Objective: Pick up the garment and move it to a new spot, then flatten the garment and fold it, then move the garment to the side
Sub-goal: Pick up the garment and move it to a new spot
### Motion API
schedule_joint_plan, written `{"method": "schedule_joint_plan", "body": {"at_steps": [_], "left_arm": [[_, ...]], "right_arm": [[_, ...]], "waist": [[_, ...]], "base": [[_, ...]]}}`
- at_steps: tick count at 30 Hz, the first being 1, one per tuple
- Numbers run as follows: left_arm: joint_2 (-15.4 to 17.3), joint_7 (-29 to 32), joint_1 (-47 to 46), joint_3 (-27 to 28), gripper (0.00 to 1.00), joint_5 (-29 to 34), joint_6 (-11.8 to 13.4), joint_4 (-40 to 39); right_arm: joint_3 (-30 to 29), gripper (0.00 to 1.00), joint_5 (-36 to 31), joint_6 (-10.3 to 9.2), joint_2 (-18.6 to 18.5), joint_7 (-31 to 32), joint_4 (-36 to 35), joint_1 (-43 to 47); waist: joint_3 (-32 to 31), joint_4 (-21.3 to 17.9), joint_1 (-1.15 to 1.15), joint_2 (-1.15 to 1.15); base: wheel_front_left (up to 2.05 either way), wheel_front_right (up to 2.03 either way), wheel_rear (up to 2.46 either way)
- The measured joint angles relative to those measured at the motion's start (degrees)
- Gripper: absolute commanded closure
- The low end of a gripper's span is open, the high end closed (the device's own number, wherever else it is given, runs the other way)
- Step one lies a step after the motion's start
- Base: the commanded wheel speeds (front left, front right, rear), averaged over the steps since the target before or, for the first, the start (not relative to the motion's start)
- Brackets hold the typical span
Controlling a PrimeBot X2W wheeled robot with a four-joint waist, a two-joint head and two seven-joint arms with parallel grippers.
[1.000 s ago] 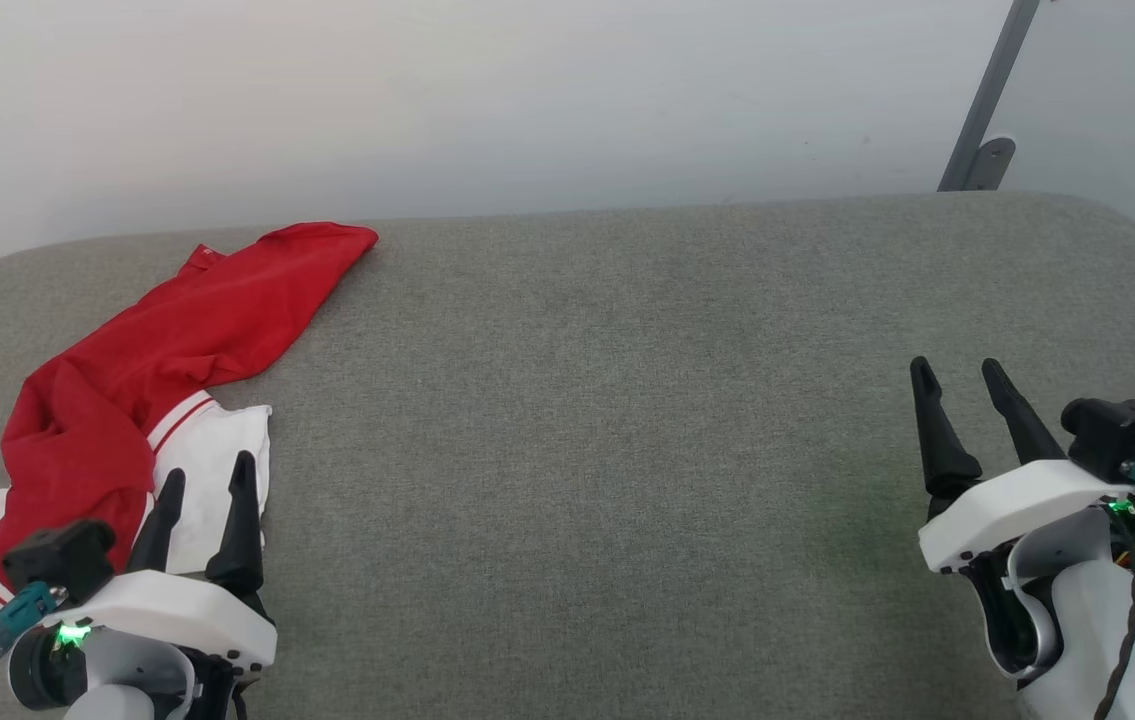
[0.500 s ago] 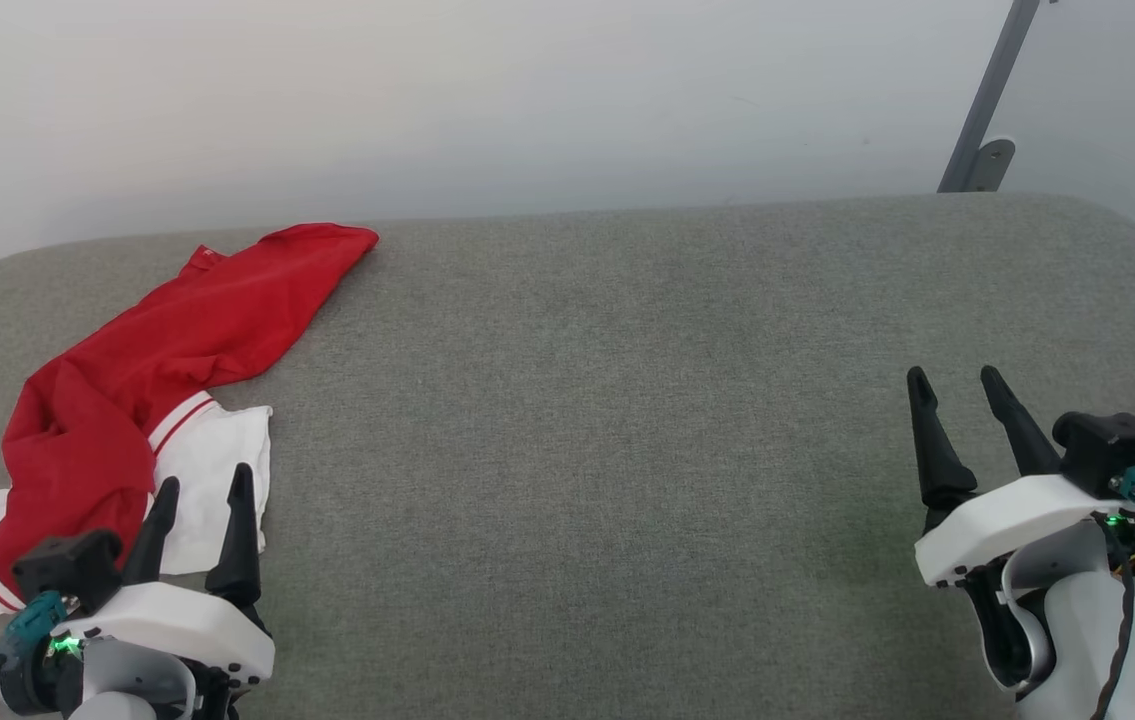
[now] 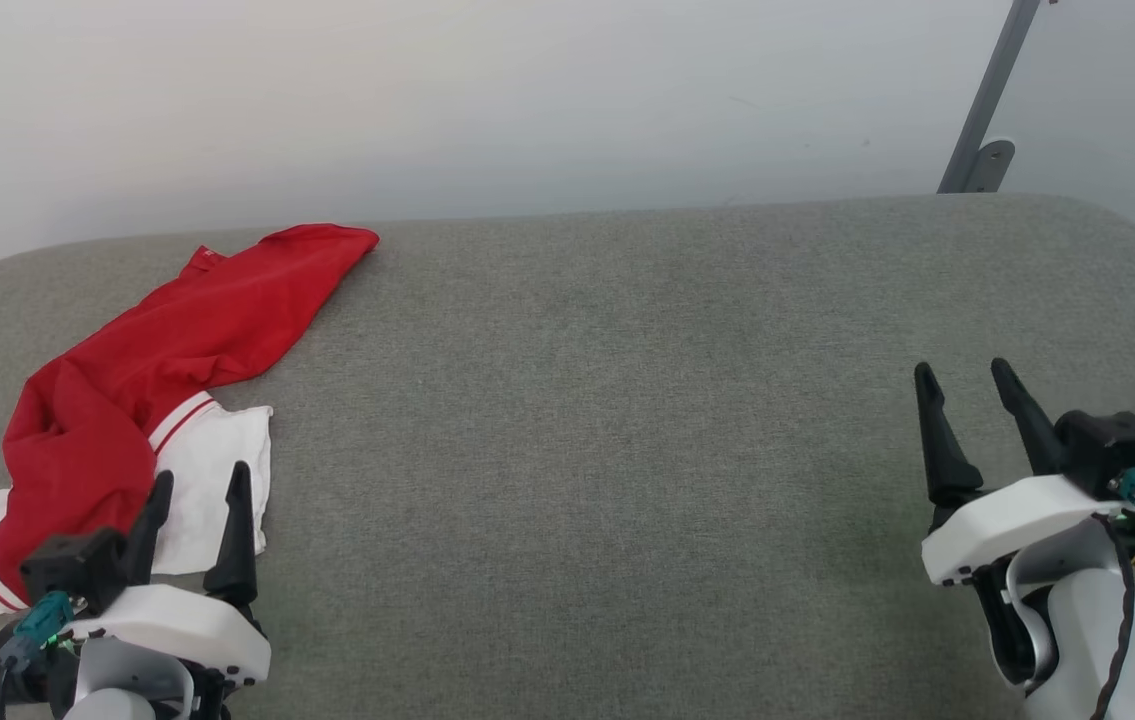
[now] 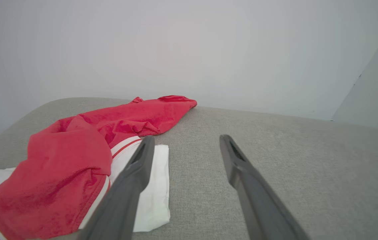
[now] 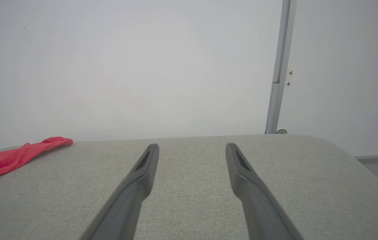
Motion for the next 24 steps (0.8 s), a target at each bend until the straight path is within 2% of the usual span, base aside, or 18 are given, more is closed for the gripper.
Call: {"method": "schedule_joint_plan", "body": {"at_steps": [5,11,16,24], "left_arm": [[-0.55,-0.57,-0.9,0.59,0.0,1.05,-0.49,1.12],[-2.03,-1.34,-1.64,2.01,0.0,3.44,-0.57,2.26],[-2.14,-1.96,-1.58,3.99,0.0,5.84,-0.34,2.85],[-4.14,-2.69,3.18,7.45,0.0,9.89,1.38,0.12]], "right_arm": [[-0.98,0.0,-0.48,0.01,0.18,-0.56,-0.07,-0.77],[-2.03,0.0,-1.02,0.01,0.66,-1.24,-0.57,-0.65],[-0.89,0.0,-3.02,0.0,1.37,-1.8,-0.81,-0.64],[4.42,0.0,-5.72,0.01,3.26,-2.64,0.34,-0.8]], "waist": [[0.09,0.6,0.0,0.0],[-0.06,3.76,0.0,0.0],[-0.11,8.19,0.0,0.0],[-0.1,17.35,0.0,0.0]], "base": [[0.0,0.0,0.0],[0.0,0.0,0.0],[0.0,0.0,0.0],[0.0,0.0,0.0]]}}
